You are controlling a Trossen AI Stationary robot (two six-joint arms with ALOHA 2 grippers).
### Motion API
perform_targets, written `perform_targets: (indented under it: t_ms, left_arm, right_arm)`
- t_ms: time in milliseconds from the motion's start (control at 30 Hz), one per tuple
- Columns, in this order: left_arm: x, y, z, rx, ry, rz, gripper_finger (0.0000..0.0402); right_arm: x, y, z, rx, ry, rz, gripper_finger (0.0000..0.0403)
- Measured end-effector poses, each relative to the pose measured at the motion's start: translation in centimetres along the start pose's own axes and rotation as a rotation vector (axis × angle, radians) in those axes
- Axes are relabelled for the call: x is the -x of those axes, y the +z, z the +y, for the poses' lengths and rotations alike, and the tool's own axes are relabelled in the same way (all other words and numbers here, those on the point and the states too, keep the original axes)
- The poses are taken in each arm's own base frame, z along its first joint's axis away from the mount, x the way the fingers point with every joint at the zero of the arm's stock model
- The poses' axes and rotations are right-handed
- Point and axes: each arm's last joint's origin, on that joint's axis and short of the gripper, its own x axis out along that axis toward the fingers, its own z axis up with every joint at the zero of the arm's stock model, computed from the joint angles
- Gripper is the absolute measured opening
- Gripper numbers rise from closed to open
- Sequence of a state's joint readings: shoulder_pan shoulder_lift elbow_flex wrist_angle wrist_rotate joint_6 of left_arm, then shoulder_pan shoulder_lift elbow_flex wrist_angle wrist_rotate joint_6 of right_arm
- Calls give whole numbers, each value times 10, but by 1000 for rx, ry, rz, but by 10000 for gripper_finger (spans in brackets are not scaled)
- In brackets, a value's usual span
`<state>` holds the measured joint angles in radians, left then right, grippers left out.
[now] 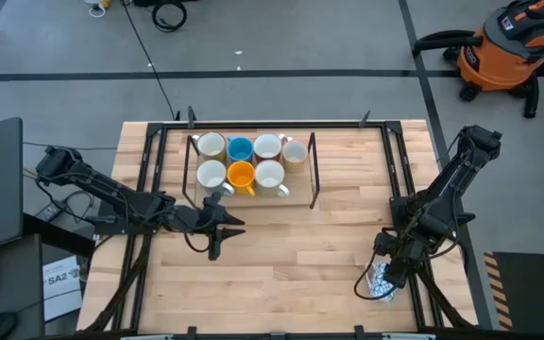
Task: Place coffee mugs
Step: Put the blue patterned mug on the shelf
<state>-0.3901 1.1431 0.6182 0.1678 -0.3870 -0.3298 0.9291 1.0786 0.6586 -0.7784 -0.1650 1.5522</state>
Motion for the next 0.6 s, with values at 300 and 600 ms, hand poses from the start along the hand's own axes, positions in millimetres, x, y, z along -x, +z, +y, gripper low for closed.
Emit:
perform_targets:
  t_ms: [300,600]
  left_arm:
    - [0,0,0,0,0,0,112]
    - [0,0,0,0,0,0,112]
  right_arm:
    - [0,1,0,25,-2,-41,240]
    - [-10,4,4,74,-38,-62,240]
